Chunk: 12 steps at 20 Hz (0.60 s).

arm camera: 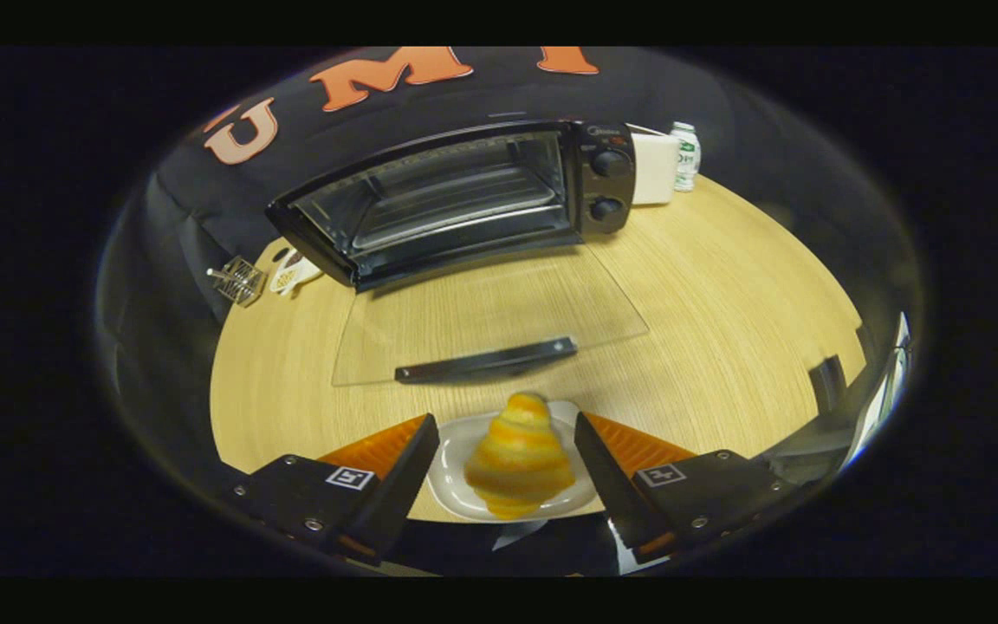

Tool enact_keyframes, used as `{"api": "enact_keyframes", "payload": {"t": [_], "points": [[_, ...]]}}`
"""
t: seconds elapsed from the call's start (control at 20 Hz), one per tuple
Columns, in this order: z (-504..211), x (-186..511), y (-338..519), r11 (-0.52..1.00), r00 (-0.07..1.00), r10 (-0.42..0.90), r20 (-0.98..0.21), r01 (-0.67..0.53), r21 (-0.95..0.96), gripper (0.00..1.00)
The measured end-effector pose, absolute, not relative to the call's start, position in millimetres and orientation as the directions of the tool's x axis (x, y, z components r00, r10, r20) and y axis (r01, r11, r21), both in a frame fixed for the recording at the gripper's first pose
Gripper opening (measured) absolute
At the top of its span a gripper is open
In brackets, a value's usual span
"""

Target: Open the toaster oven, put the food inside, and close the toaster oven door.

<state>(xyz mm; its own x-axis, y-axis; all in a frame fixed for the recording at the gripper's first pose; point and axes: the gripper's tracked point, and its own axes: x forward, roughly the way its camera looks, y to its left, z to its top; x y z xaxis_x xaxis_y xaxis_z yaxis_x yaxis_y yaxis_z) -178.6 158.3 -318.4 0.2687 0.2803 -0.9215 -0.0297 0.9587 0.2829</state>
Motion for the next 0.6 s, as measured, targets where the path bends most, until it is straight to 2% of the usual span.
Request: {"api": "enact_keyframes", "payload": {"t": [0.4, 0.6], "points": [[-334.1, -239.2, 167.9, 0.971, 0.170, 0.239, -0.956, -0.044, 0.235, 0.94], [-352.8, -250.4, 169.2, 0.983, 0.138, 0.174, -0.975, -0.084, 0.163, 0.96]]}}
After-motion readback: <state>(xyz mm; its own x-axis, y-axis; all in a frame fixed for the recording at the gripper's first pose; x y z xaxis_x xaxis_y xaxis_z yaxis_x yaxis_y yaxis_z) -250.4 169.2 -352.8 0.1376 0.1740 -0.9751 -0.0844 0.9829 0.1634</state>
